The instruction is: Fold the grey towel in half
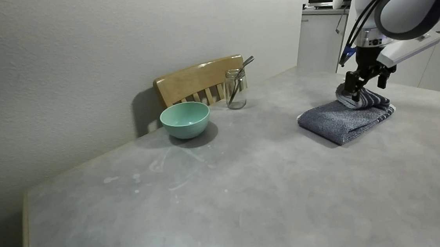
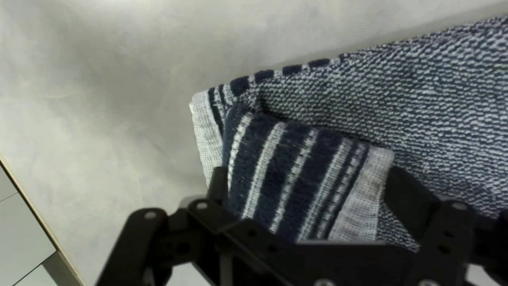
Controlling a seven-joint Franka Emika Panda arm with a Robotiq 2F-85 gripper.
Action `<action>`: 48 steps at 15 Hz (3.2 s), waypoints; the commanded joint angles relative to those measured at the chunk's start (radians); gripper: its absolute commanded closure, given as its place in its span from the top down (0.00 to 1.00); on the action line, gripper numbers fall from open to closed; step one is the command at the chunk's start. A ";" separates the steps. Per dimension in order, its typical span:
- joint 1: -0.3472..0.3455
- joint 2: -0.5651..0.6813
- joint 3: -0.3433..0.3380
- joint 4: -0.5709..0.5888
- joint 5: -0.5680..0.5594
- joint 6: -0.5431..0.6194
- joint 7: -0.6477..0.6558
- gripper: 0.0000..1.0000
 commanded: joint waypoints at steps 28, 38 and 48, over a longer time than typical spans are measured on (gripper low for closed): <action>0.019 0.042 -0.014 0.048 -0.014 -0.022 0.004 0.08; -0.365 -0.093 0.158 0.038 0.520 -0.139 -0.564 0.27; -0.368 -0.114 0.177 0.080 0.722 -0.327 -0.720 0.92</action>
